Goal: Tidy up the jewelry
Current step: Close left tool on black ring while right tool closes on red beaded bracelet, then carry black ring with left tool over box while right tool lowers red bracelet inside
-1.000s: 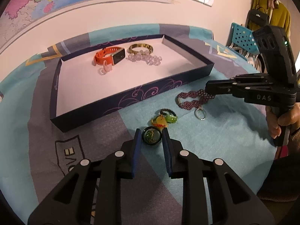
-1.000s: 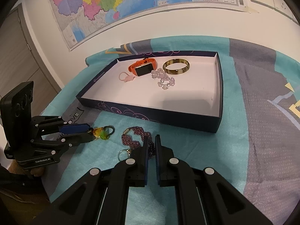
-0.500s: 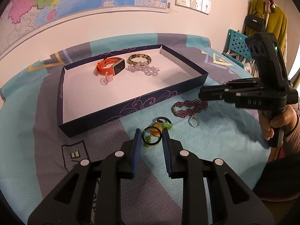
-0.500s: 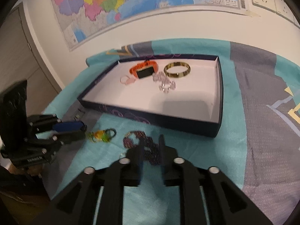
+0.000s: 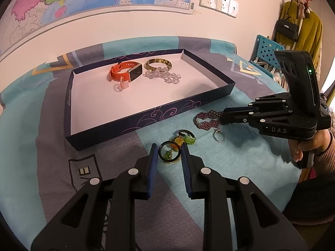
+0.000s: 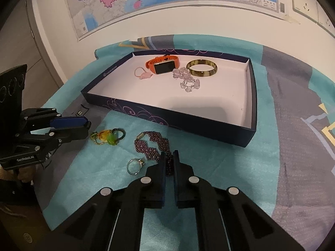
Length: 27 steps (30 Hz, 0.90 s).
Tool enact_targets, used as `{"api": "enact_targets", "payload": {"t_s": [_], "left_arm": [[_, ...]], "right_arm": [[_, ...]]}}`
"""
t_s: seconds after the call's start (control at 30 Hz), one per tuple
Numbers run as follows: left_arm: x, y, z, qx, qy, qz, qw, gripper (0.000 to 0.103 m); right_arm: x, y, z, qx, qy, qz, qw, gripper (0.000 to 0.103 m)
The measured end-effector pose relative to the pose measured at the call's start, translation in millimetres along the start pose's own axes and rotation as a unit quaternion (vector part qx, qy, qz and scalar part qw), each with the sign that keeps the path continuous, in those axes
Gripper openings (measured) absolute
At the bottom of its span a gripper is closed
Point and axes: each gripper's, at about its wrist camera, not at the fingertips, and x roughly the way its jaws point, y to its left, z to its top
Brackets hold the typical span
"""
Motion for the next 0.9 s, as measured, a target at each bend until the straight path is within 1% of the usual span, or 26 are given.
{"api": "enact_targets", "payload": {"t_s": [0.3,0.6,0.9], "left_arm": [[-8.8,2.2,8.3,0.001,-0.014,0.003,0.9999,0.023],[-14.8,4.1,26.3,0.009,-0.031,0.013,0.9994,0.023],[-12.5,9.6,45.1,0.011,-0.041,0.021,0.9989,0.023]], "right_arm": [[-23.4,5.7,14.4,0.002,-0.038,0.023,0.999,0.004],[-40.0,9.1,30.3,-0.009,-0.063,0.025,0.998,0.004],[-50.8,11.0,50.6,-0.023,-0.089,0.027,0.995,0.004]]}}
